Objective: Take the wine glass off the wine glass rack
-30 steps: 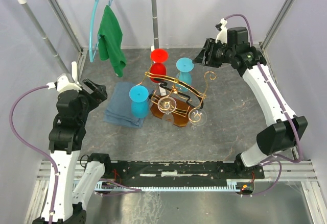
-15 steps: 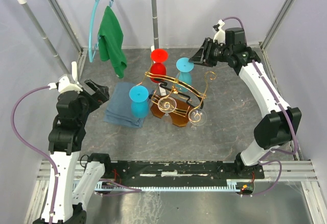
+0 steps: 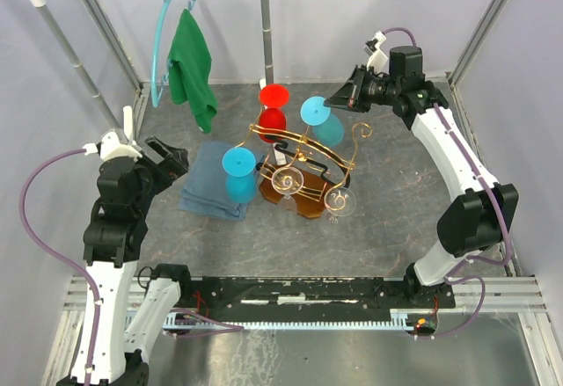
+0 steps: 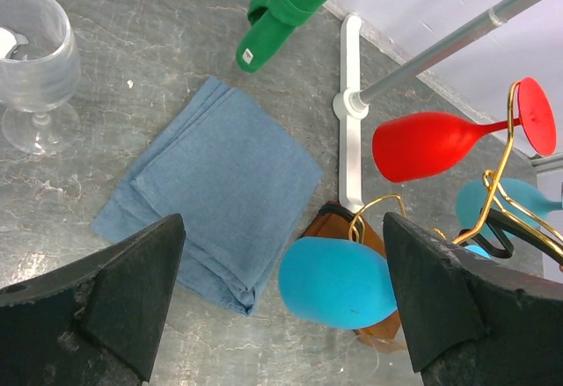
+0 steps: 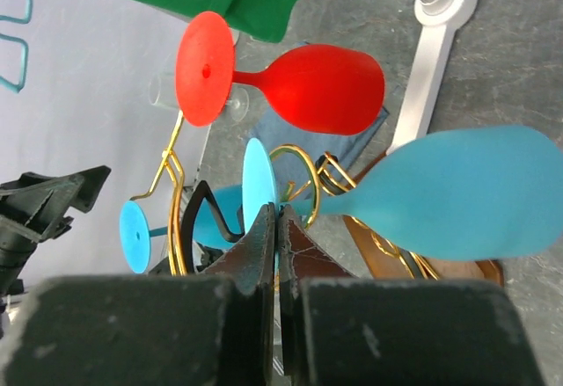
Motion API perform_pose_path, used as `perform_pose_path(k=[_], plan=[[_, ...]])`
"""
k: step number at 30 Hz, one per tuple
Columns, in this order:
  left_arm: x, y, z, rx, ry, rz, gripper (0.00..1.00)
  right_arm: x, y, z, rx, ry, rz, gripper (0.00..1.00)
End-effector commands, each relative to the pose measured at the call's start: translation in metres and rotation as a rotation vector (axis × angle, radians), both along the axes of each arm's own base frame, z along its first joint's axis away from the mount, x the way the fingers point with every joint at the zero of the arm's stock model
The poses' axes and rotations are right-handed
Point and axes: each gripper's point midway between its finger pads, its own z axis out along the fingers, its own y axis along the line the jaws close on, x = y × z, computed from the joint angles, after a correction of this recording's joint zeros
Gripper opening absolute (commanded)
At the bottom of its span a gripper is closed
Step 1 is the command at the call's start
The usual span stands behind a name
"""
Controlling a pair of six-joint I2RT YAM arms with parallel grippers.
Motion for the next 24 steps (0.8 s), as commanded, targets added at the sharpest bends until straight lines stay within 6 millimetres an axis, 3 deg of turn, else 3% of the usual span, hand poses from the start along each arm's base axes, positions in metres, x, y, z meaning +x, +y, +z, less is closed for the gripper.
perform_pose_path(k=[1, 17, 20, 24], plan=[[0.000, -0.007, 0.011, -0.038, -0.036, -0.022, 1.00, 0.000, 0.012, 0.014, 0.085, -0.040, 0.059, 0.01], [-0.003, -0.008, 0.005, -0.042, -0.019, -0.031, 1.00, -0.019, 0.002, 0.063, 0.305, -0.069, 0.125, 0.01], [-0.002, -0.010, 0.003, -0.047, -0.019, -0.035, 1.00, -0.021, 0.005, 0.063, 0.341, -0.052, 0.151, 0.01], [-0.002, -0.012, 0.004, -0.056, -0.021, -0.045, 1.00, -0.010, 0.003, 0.049, 0.296, -0.032, 0.118, 0.01]])
